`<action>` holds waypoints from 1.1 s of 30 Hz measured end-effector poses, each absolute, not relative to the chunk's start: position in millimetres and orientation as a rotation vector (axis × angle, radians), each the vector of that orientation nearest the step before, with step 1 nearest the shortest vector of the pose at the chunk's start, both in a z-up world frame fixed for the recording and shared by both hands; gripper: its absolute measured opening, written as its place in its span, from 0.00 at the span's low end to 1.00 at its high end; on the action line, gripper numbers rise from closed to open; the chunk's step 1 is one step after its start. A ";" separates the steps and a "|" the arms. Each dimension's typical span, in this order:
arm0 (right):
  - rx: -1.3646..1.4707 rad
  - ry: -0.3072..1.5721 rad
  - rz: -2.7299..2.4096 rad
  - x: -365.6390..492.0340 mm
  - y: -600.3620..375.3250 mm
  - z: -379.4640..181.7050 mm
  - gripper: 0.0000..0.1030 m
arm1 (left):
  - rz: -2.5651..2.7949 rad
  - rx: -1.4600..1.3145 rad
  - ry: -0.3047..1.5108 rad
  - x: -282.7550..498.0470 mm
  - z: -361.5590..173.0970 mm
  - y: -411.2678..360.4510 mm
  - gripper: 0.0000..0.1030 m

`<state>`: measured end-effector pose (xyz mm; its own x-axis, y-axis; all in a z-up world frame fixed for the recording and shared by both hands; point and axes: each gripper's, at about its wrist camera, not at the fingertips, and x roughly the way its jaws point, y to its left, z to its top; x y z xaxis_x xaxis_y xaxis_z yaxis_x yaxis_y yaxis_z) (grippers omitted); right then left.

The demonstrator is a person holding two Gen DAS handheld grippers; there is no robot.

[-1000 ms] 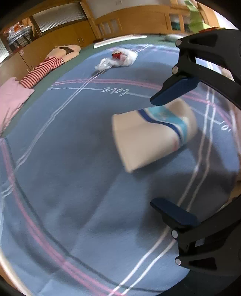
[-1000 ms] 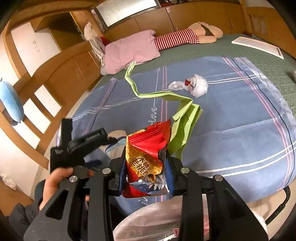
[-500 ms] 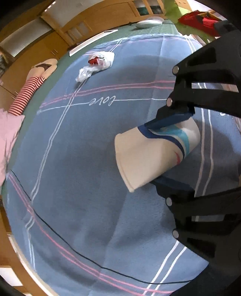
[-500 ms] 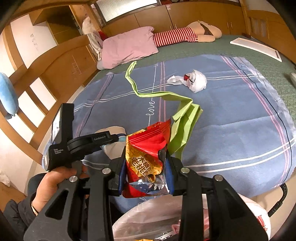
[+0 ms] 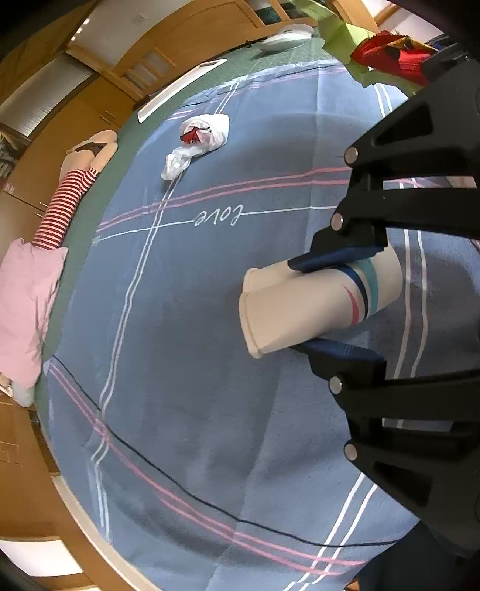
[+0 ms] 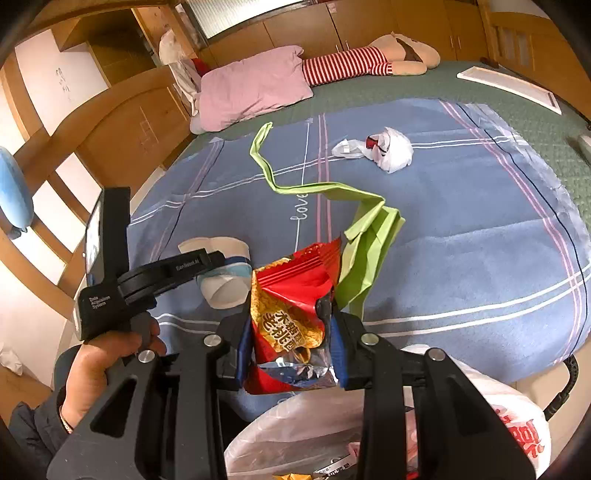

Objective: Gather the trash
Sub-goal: 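Hold the paper cup with the left gripper while the right holds the snack bag and cloth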

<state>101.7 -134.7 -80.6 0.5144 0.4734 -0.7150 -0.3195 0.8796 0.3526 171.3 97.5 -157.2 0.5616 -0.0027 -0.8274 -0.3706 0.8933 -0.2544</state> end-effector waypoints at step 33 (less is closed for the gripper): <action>0.195 0.926 0.488 101.2 -132.2 -84.1 0.34 | 0.256 -0.265 0.825 160.7 -129.7 82.7 0.36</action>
<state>101.2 -132.2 -84.1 0.5017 0.4827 -0.7178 -0.3189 0.8746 0.3653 160.7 82.7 -129.7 0.6517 0.1211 -0.7488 -0.3249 0.9366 -0.1313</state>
